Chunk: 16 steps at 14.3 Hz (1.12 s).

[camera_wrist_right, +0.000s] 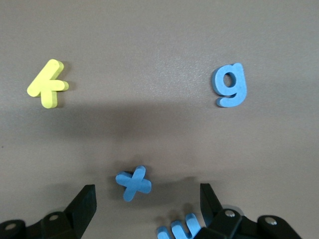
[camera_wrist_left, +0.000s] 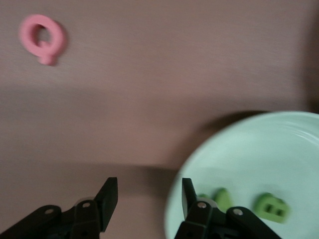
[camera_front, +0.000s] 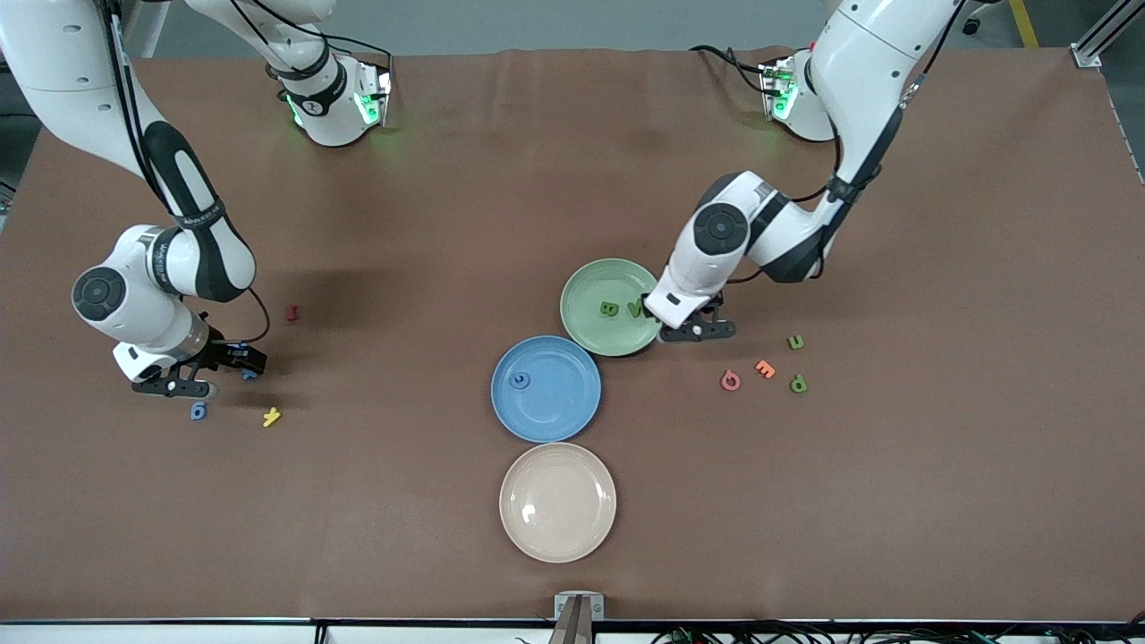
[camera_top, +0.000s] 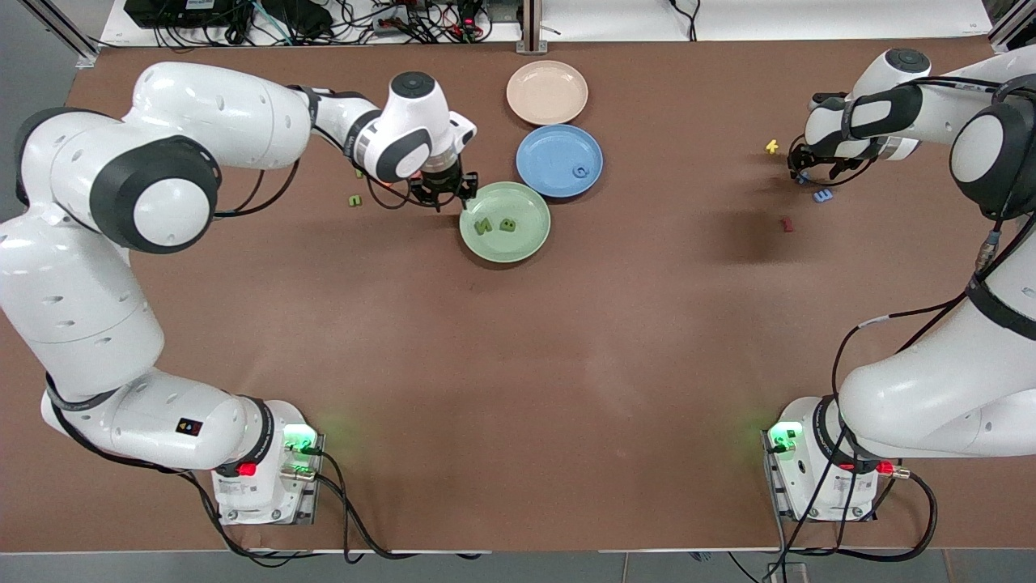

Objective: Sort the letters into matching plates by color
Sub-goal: 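Grasp the blue x with the right gripper while the left gripper grasps n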

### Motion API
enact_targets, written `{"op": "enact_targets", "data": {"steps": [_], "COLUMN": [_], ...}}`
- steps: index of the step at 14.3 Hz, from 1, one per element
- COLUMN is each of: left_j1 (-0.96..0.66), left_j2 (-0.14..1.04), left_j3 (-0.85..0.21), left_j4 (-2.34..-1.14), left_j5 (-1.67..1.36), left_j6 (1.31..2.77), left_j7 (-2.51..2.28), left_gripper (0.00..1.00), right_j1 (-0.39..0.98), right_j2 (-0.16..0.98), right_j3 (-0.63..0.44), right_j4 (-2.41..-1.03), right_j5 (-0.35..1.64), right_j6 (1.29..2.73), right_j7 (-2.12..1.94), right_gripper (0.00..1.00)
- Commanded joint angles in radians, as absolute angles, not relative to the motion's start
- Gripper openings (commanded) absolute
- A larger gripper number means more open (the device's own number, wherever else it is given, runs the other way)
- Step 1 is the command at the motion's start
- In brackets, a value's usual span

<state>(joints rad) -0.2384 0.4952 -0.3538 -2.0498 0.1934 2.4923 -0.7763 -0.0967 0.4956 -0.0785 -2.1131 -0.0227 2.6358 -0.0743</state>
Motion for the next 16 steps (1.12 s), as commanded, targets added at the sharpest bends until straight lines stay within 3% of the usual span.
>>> {"op": "enact_targets", "data": {"steps": [1, 5, 10, 11, 16], "left_j1": [-0.174, -0.069, 0.047, 0.064, 0.103], "left_j2": [0.43, 0.402, 0.402, 0.403, 0.417], "left_j3": [-0.359, -0.36, -0.359, -0.359, -0.354], "left_j4": [-2.111, -2.115, -2.117, -2.117, -2.135], "left_j5": [0.21, 0.21, 0.21, 0.212, 0.212], "left_j6": [2.459, 2.385, 2.384, 2.384, 2.387], "left_j7": [-0.709, -0.652, -0.652, -0.652, -0.65], "left_gripper": [0.6, 0.6, 0.6, 0.6, 0.6], "right_j1": [-0.12, -0.118, -0.118, -0.118, -0.117], "right_j2": [0.506, 0.511, 0.511, 0.511, 0.511], "right_j3": [-0.058, -0.052, -0.052, -0.052, -0.051], "right_j4": [-2.118, -2.117, -2.121, -2.121, -2.121], "right_j5": [-0.028, -0.025, -0.025, -0.025, -0.025], "right_j6": [2.658, 2.66, 2.657, 2.657, 2.657], "right_j7": [-0.084, -0.083, -0.081, -0.081, -0.081], "right_gripper": [0.83, 0.69, 0.61, 0.56, 0.11]}}
